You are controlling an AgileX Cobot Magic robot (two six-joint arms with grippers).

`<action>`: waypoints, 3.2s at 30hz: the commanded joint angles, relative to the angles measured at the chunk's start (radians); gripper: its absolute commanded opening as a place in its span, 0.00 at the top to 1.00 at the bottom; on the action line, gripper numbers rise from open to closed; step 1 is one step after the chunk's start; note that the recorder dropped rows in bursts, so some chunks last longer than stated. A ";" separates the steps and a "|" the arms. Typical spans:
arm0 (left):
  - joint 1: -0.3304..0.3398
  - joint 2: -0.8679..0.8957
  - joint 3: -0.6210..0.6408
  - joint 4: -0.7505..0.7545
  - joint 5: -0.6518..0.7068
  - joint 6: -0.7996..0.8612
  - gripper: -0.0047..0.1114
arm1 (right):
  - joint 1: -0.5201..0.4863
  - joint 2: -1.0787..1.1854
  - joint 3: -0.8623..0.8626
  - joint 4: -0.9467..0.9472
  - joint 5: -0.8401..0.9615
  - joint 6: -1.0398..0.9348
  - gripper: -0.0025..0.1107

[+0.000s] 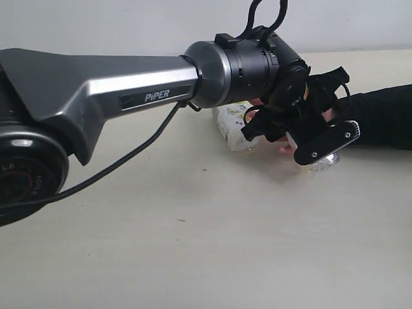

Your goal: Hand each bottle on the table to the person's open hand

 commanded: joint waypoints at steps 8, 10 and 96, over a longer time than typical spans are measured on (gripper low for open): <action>0.036 0.003 0.001 -0.086 -0.021 -0.010 0.89 | 0.003 -0.005 0.004 0.004 -0.006 -0.002 0.98; 0.047 0.003 0.001 -0.099 -0.018 -0.008 0.91 | 0.003 -0.005 0.004 0.004 -0.006 -0.002 0.98; 0.025 -0.490 0.136 -0.367 0.624 -1.317 0.96 | 0.003 -0.005 0.004 0.004 -0.006 -0.002 0.98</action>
